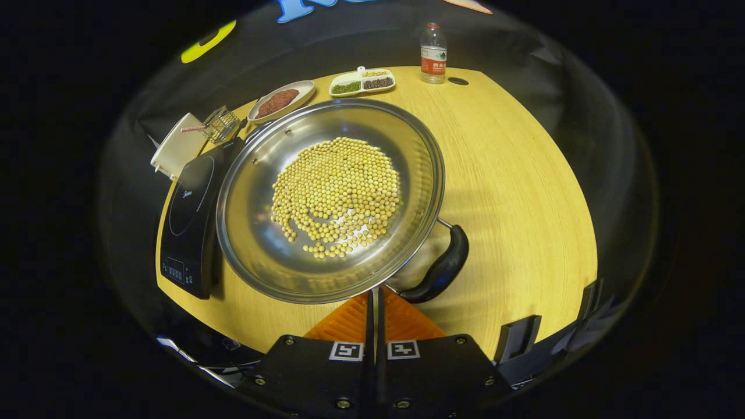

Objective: First push the handle of the pot to place it horizontally, then grasp the pot with both hands and set it on the induction cooktop.

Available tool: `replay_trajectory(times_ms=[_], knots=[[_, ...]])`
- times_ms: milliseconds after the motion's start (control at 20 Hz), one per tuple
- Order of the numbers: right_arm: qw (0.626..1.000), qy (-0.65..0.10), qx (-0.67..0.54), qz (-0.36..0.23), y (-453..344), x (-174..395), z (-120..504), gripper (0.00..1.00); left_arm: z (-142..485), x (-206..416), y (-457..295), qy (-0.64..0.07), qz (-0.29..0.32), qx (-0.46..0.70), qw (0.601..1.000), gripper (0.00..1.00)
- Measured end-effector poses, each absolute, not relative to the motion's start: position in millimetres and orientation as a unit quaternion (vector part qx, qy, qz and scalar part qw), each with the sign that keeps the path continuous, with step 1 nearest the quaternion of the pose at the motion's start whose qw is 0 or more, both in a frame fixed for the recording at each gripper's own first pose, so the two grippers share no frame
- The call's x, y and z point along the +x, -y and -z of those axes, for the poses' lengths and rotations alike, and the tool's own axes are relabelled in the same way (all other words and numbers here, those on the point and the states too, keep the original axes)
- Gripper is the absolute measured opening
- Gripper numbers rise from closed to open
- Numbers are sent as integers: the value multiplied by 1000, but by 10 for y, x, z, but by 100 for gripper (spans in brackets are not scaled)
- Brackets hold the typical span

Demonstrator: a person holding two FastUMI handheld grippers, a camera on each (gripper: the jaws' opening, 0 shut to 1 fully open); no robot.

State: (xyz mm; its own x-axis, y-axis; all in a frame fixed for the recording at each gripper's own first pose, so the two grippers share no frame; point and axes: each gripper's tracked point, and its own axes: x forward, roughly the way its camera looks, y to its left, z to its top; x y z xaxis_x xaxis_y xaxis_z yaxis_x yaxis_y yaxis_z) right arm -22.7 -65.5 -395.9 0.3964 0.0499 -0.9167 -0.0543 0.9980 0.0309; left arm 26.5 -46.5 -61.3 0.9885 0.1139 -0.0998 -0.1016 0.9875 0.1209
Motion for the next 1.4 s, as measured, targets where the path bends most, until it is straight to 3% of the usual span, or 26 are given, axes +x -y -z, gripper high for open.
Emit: replay_trajectory(times_ms=[1400], knots=[[841, -532, -66, -73, 1469, 515, 3933, 1, 835, 332, 1121, -82, -113, 61, 988, 97]])
